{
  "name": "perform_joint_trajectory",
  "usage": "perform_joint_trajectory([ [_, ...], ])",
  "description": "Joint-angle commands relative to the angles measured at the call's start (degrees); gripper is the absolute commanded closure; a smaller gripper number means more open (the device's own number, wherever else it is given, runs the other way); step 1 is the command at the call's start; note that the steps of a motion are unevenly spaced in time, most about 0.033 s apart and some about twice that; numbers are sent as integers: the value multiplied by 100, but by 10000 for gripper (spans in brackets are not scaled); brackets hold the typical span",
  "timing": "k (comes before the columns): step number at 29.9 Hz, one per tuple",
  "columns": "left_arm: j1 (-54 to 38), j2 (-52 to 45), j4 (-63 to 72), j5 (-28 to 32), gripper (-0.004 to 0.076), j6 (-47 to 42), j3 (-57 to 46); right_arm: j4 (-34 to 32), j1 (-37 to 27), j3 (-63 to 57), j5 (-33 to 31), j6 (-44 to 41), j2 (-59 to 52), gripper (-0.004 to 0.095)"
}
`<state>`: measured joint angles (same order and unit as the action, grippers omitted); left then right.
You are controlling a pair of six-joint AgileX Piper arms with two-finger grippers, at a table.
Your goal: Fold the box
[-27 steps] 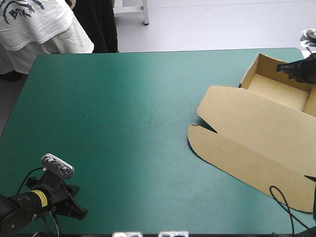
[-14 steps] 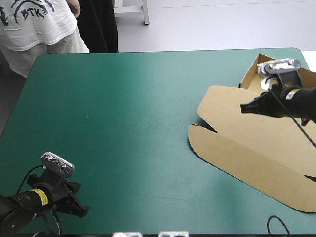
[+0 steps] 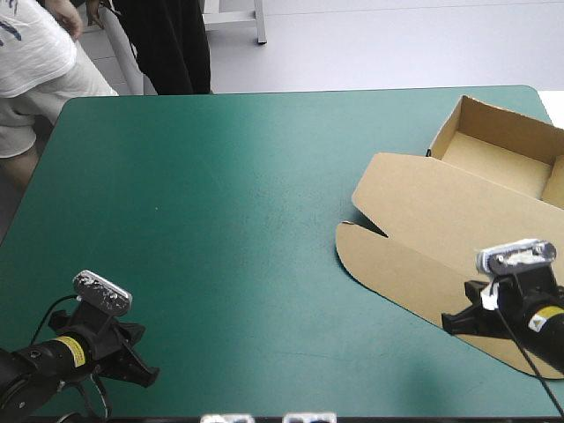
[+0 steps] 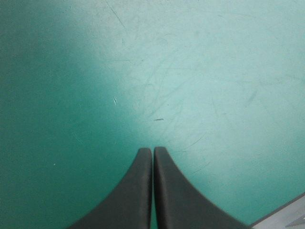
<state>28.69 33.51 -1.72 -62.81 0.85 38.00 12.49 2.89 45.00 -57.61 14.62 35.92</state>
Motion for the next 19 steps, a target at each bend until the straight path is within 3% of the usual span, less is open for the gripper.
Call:
perform_joint_trajectory([
  [1, 32, -97, 31, 319, 731, -23, 129, -14, 8, -285, 367, 69, -649, 921],
  [9, 32, -458, 49, 362, 731, -23, 96, -14, 8, -887, 378, 69, -1654, 922],
  [19, 32, -482, 75, 436, 731, -23, -395, 0, 8, -1101, 332, 69, -1898, 922],
])
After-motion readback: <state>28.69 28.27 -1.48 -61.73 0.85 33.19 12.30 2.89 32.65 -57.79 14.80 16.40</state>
